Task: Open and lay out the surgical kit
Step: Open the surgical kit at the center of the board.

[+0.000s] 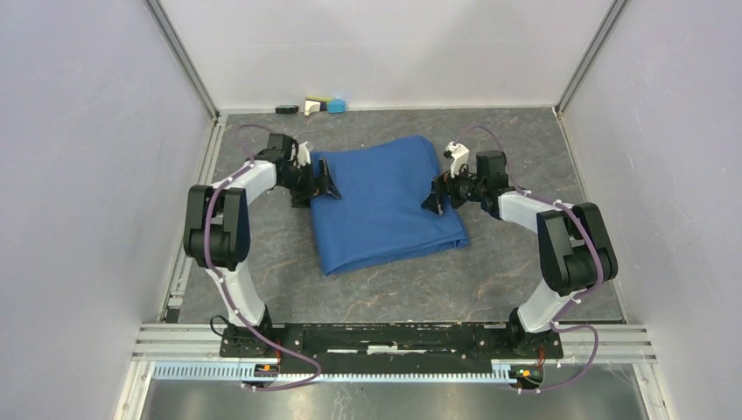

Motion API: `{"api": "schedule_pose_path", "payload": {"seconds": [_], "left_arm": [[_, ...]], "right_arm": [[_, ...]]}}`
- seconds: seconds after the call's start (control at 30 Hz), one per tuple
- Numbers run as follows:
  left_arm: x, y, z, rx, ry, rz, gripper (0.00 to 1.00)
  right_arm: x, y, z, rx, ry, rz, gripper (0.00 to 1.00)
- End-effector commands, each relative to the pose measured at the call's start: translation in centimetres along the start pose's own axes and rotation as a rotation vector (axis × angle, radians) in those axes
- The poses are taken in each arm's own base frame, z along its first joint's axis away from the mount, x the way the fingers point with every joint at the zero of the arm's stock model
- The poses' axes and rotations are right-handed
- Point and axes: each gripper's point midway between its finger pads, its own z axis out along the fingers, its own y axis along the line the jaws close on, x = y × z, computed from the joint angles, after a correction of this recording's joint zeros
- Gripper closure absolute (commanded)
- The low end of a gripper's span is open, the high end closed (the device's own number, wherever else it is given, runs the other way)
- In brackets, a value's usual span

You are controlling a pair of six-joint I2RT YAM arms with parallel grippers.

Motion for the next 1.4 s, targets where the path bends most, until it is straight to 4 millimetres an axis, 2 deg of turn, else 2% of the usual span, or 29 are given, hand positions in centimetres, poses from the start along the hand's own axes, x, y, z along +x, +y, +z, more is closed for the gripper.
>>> {"api": "schedule_pose_path", "payload": {"seconds": [0.0, 0.23, 0.33, 0.7, 0.83, 1.1, 1.37], "left_arm": [[-3.2, -5.2, 2.4, 0.150, -0.031, 0.036, 0.04], [-8.9, -6.2, 4.4, 0.156, -0.073, 0.054, 0.04], [-10.6, -6.4, 5.5, 0.154, -0.082, 0.052, 0.04], [-14.1, -7.8, 7.8, 0.191, -0.134, 0.012, 0.04], [-14.7, -7.8, 8.3, 0.195, -0.136, 0.004, 0.03], [-14.5, -7.7, 8.7, 0.197, -0.134, -0.004, 0.03], [-15.5, -8.3, 9.2, 0.214, -0.145, -0.010, 0.03]], "right_arm": [[-0.8, 0.3, -0.4, 0.001, -0.039, -0.013, 0.02], [-2.6, -1.4, 0.1, 0.037, -0.058, -0.011, 0.02], [-3.7, -2.4, 0.4, 0.059, -0.075, -0.022, 0.02], [-6.1, -5.4, 2.1, 0.093, -0.109, -0.013, 0.02], [-6.3, -5.7, 2.5, 0.085, -0.109, -0.002, 0.02], [-7.3, -6.7, 2.9, 0.110, -0.117, -0.028, 0.02], [-8.5, -8.9, 3.6, 0.127, -0.121, -0.017, 0.02]]}}
